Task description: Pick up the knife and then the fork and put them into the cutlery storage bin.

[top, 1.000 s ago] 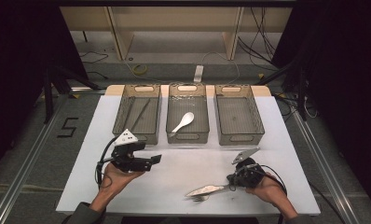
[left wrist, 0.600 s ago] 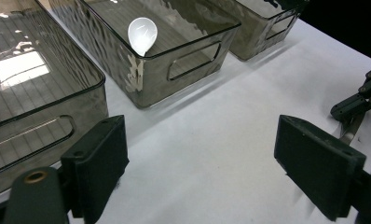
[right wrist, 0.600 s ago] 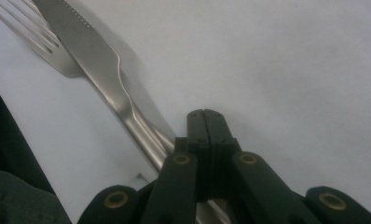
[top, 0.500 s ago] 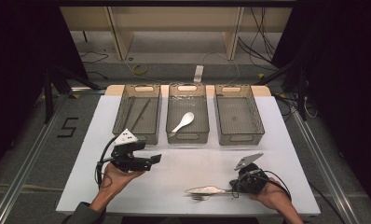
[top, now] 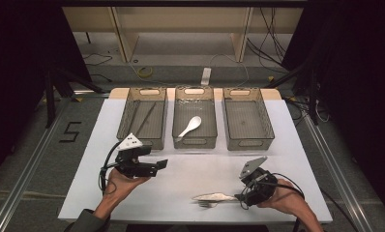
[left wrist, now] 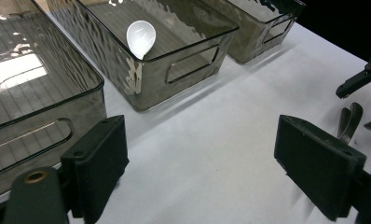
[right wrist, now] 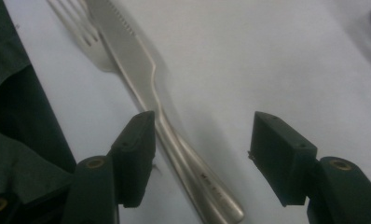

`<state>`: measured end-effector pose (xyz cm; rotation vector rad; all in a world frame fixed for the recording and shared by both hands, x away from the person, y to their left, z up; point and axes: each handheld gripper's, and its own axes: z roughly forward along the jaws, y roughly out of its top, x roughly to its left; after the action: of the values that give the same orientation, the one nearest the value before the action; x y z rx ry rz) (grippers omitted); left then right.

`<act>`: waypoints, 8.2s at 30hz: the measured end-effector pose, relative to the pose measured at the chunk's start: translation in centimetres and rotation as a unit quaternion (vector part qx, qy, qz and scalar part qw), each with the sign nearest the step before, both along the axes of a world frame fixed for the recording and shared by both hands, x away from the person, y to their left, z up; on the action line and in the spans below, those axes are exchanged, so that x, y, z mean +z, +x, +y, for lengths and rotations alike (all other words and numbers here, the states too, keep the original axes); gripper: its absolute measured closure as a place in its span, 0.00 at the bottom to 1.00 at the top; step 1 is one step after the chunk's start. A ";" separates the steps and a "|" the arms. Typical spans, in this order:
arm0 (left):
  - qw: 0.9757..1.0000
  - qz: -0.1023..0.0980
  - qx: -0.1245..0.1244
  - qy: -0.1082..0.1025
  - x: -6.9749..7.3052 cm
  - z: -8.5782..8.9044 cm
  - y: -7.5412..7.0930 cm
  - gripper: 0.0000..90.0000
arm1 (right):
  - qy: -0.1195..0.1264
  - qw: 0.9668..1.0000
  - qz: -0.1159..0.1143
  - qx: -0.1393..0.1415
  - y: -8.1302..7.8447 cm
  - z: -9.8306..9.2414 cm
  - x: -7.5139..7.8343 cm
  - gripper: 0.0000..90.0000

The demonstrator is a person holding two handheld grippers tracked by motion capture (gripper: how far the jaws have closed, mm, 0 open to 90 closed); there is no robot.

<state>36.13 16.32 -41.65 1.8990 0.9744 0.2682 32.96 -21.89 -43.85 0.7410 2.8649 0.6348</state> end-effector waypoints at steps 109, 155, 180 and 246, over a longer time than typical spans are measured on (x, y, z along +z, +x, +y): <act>0.999 -0.024 -0.005 -0.023 0.5 0.5 -0.3 0.19 | 0.087 0.994 0.005 -0.064 4.9 -0.7 3.8 0.91; 0.997 -0.055 -0.008 -0.050 0.8 1.4 -1.1 0.18 | 0.110 0.966 -0.019 -0.235 20.2 -3.2 9.3 0.91; 0.997 -0.055 -0.014 -0.048 0.8 1.1 -1.3 0.18 | 0.096 0.948 0.014 -0.304 22.1 -3.7 4.4 0.91; 0.997 -0.063 -0.018 -0.039 0.9 0.9 -1.4 0.18 | -0.043 0.997 0.055 0.042 0.9 4.2 0.1 0.50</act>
<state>34.78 17.22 -40.73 1.8040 0.8529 0.3198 33.89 -17.73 -43.71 0.6659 3.0162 0.4898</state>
